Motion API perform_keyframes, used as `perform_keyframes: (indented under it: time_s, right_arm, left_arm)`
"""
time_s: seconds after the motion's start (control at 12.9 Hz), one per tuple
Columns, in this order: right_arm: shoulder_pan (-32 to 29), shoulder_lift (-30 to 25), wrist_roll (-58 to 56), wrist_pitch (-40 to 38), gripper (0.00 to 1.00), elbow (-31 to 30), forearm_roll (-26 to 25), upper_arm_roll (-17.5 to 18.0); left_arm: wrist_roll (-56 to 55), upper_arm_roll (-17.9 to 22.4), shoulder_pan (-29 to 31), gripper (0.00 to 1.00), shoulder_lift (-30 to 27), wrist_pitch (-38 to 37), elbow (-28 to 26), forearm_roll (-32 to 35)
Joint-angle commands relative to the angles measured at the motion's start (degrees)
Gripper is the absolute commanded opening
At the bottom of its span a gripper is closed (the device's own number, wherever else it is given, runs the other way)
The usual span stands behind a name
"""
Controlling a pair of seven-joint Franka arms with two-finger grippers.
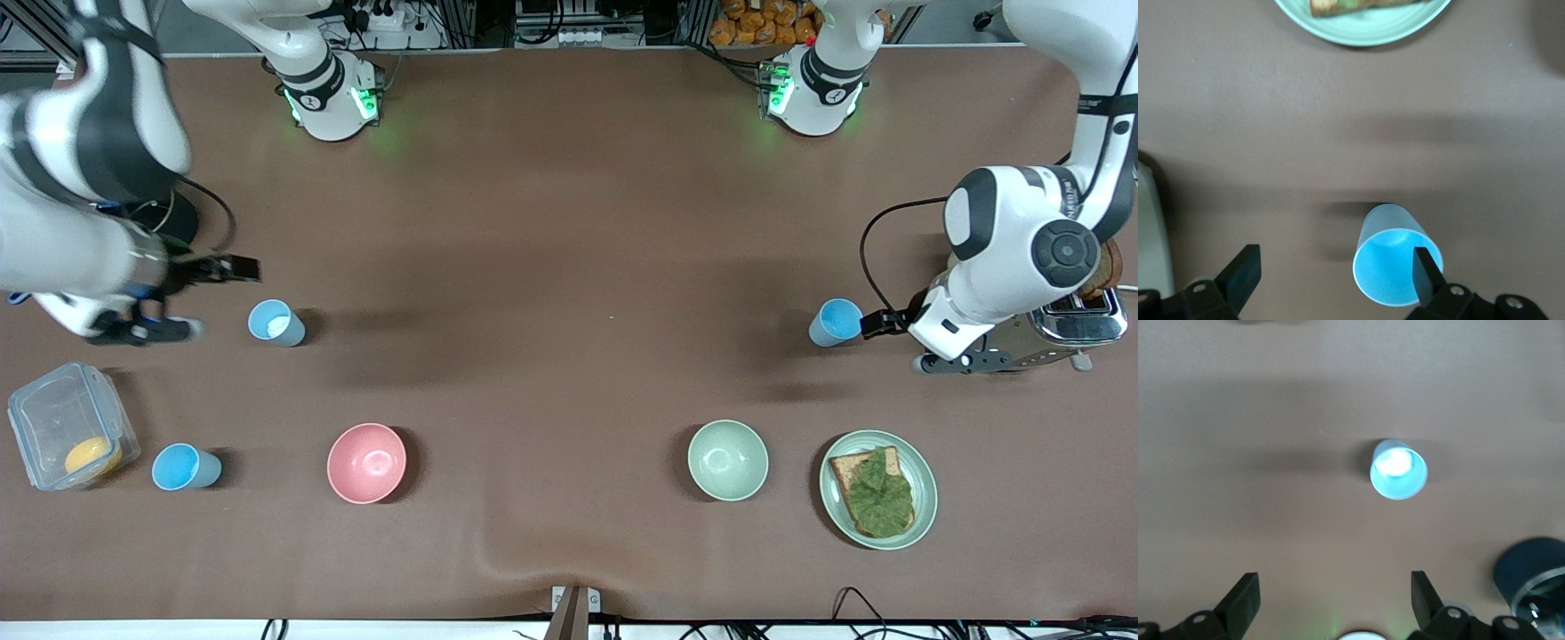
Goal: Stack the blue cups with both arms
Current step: 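Reach the right gripper and the left gripper down to two blue cups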
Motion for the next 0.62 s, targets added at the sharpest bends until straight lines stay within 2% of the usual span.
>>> perform_keyframes:
  time_s: [0.0, 0.31, 0.54]
  right_arm:
    - [0.07, -3.45, -0.39, 8.38, 1.00, -11.08, -0.35, -0.20]
    - [-0.28, -3.37, -1.01, 22.96, 1.00, -24.09, -1.05, -0.20]
    - [-0.63, -0.38, -1.10, 28.43, 1.00, -24.64, -3.60, -0.20]
  left_arm:
    - [1.17, -0.78, 0.80, 1.00, -1.58, 2.26, -3.93, -0.24]
    - [1.08, -0.87, 0.80, 1.00, -0.43, 2.88, -5.78, -0.94]
    - [1.25, -1.40, 0.45, 1.00, 1.24, 2.97, -6.65, -0.95]
